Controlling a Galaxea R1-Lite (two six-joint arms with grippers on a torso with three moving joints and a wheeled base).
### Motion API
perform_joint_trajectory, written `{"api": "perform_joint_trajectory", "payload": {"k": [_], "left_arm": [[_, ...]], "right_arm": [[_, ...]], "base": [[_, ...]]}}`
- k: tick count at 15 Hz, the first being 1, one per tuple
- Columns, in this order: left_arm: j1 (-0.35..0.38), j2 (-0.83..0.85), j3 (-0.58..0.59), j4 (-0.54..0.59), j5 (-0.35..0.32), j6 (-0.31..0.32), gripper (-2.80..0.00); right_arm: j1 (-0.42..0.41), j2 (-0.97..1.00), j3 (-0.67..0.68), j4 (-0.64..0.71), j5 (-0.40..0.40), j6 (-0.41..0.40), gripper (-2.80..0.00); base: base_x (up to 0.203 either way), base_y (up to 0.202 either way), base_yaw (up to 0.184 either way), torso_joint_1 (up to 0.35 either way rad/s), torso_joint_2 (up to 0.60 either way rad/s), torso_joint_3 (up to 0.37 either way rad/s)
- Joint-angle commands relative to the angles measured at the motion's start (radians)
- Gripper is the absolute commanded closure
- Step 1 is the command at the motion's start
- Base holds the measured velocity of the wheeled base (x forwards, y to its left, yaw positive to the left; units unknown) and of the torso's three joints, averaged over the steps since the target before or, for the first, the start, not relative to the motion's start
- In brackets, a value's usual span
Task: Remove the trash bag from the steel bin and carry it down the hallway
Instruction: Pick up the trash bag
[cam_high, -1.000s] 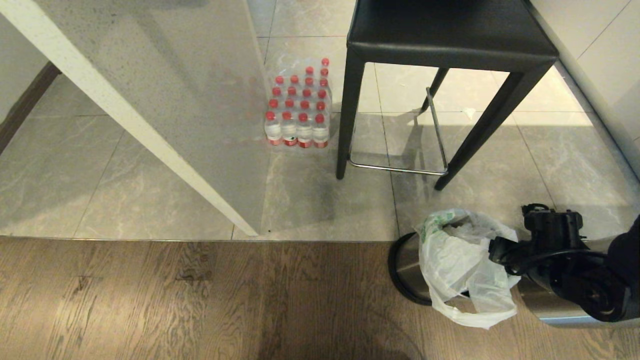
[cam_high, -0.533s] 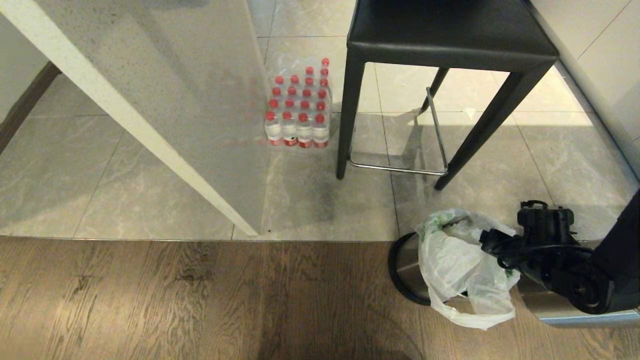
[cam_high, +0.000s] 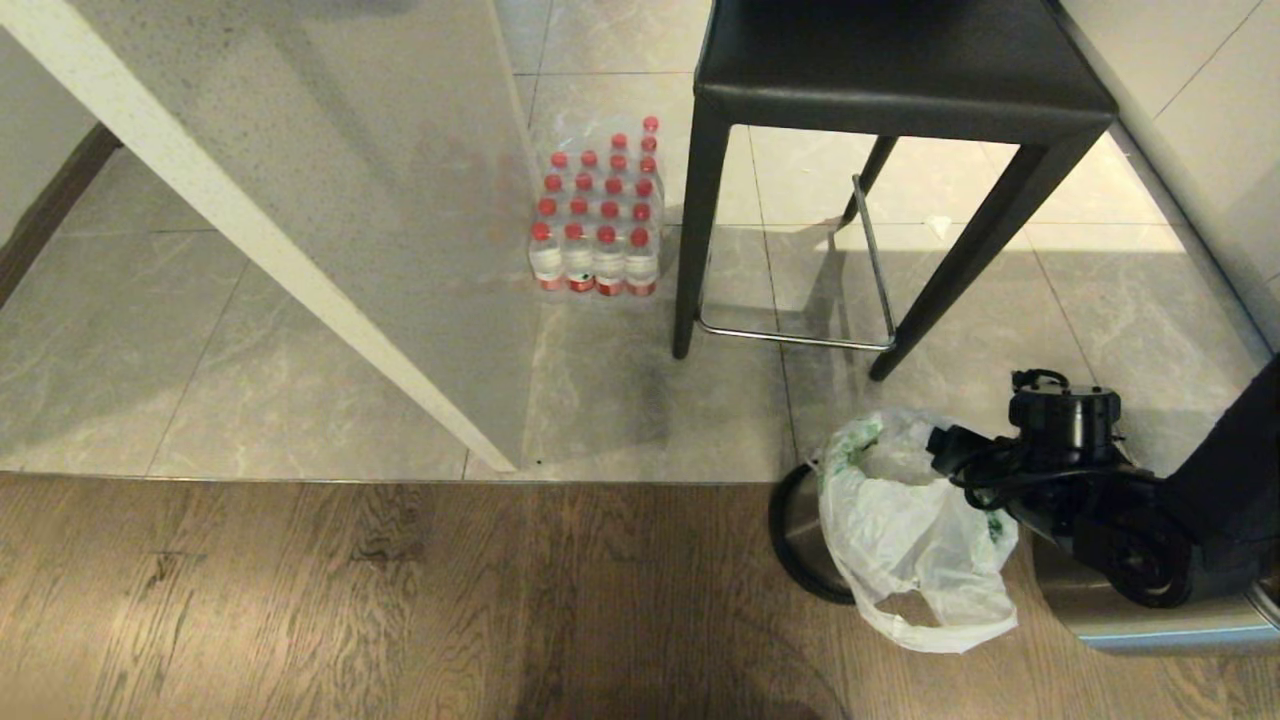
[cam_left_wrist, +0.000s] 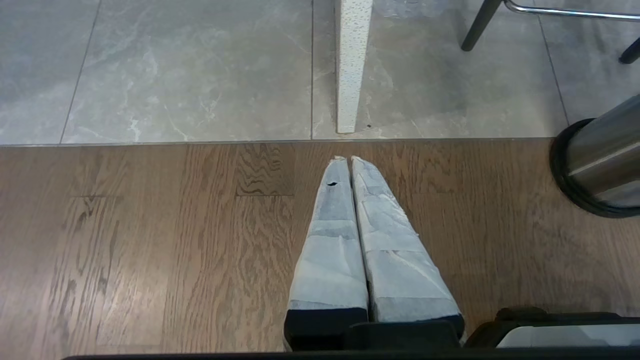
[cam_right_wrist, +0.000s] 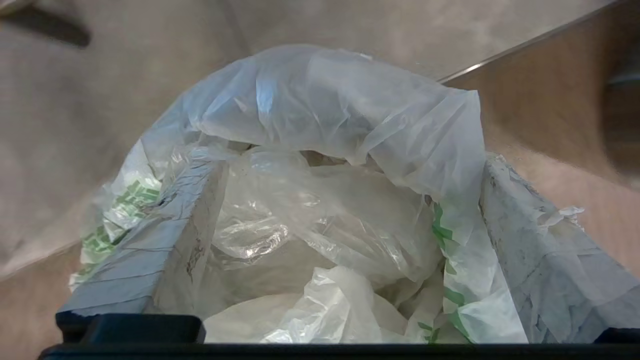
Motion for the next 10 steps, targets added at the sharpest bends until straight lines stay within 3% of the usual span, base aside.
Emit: {"api": "perform_joint_trajectory", "payload": {"k": [1,5,10], "left_arm": [[0.000,0.000,0.001,0.000,0.000,-0.001,0.00],[0.000,0.000,0.001,0.000,0.000,-0.001,0.00],[0.000,0.000,0.001,0.000,0.000,-0.001,0.00]], "right_arm": [[0.021,-0.004,-0.001,-0.013,-0.002,0.001,-2.80],[0.033,0.023,0.002,-0.024,-0.003,-0.071,-2.80],[0.066,-0.005,0.004,-0.028,-0.003,-0.074,-2.80]], "base": [[0.000,0.000,0.000,0.000,0.00,0.000],[0.000,0.000,0.000,0.000,0.00,0.000],[0.000,0.000,0.000,0.000,0.00,0.000]]}}
